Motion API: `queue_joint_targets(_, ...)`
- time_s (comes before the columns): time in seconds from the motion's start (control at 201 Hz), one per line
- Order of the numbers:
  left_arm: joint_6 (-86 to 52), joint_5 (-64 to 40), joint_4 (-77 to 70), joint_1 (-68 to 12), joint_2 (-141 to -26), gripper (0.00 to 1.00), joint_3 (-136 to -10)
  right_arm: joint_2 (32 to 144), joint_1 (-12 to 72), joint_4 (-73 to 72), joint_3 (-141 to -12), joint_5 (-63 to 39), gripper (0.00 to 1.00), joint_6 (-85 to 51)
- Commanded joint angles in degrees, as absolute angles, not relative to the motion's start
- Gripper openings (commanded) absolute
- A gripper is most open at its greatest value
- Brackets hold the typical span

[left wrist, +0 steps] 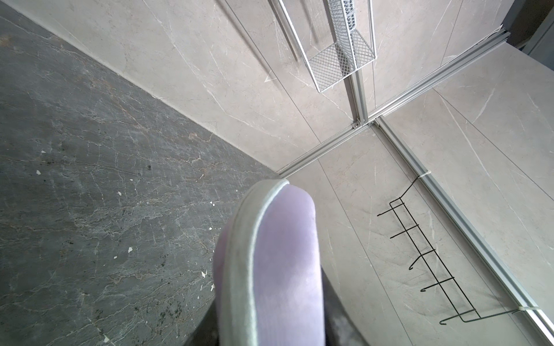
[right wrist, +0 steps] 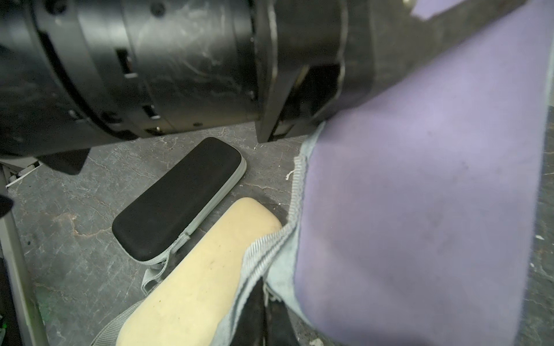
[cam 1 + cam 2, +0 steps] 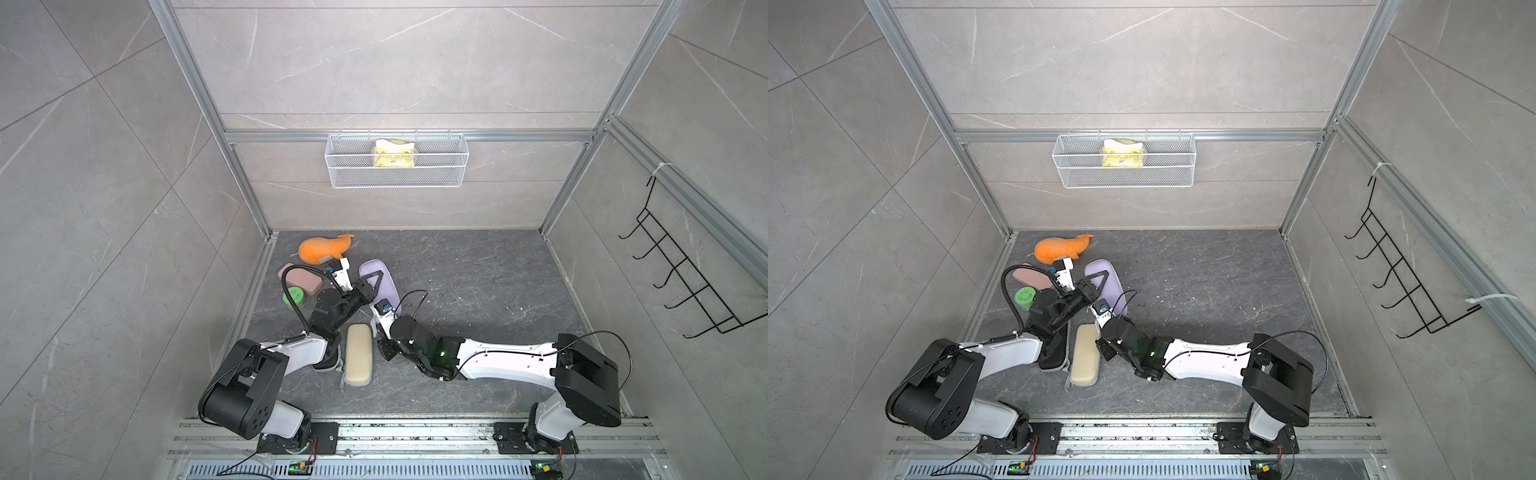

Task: Put umbrellas into zippered umbrella sleeves
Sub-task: Zip the zipper on the umbrella sleeve.

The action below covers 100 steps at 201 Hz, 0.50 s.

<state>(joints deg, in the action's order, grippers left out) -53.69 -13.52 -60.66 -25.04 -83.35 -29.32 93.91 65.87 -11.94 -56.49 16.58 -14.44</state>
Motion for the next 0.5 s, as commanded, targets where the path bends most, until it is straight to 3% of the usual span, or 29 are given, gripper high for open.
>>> queue_joint_targets(0.0, -49.75, -5.87, -67.05, -25.78, -84.89, 0.0, -32.43, 92.88, 70.57, -26.18, -62.45, 1.03, 0.0, -14.91)
queue_joint_targets(0.493, -49.72, -3.19, -68.37, -28.83, -86.68, 0.0, -32.53, 93.53, 70.72, -30.86, -62.41, -2.48, 0.0, -17.87)
